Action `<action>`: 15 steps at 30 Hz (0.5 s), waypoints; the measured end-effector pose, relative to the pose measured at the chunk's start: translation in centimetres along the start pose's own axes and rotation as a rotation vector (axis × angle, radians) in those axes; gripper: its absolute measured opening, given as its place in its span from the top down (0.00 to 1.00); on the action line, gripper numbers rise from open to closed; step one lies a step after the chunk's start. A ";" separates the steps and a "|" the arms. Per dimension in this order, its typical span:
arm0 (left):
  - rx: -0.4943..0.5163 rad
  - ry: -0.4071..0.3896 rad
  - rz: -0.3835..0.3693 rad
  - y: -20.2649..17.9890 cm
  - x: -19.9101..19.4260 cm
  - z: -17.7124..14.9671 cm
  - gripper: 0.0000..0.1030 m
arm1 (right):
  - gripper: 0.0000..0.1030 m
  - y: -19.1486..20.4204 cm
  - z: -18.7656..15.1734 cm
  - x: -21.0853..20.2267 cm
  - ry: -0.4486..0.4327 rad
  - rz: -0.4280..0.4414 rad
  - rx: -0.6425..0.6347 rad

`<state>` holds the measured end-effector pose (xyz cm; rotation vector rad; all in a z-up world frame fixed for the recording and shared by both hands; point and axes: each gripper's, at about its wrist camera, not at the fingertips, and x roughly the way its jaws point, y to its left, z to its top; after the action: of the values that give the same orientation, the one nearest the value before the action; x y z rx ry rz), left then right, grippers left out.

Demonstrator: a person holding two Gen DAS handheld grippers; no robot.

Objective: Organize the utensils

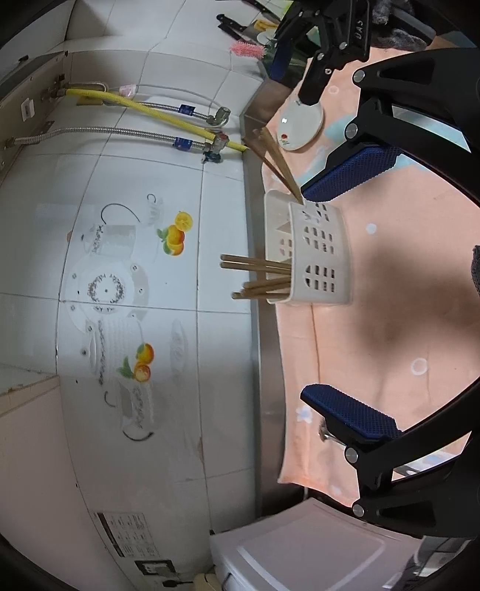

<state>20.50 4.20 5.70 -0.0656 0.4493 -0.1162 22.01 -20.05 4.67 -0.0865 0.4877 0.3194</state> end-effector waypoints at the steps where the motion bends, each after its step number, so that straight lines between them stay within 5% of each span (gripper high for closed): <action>1: 0.003 0.002 0.003 0.1 -0.3 -0.4 0.05 | 0.13 0.1 -0.3 -0.2 0.001 -0.002 -0.002; 15: -0.015 0.042 0.001 0.2 -2.9 -5.3 0.05 | 0.09 1.6 -5.2 -1.8 0.052 -0.056 0.008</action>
<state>15.60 4.53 2.19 -0.0782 0.4919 -0.1133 17.64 -19.91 0.93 -0.1006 0.5369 0.2609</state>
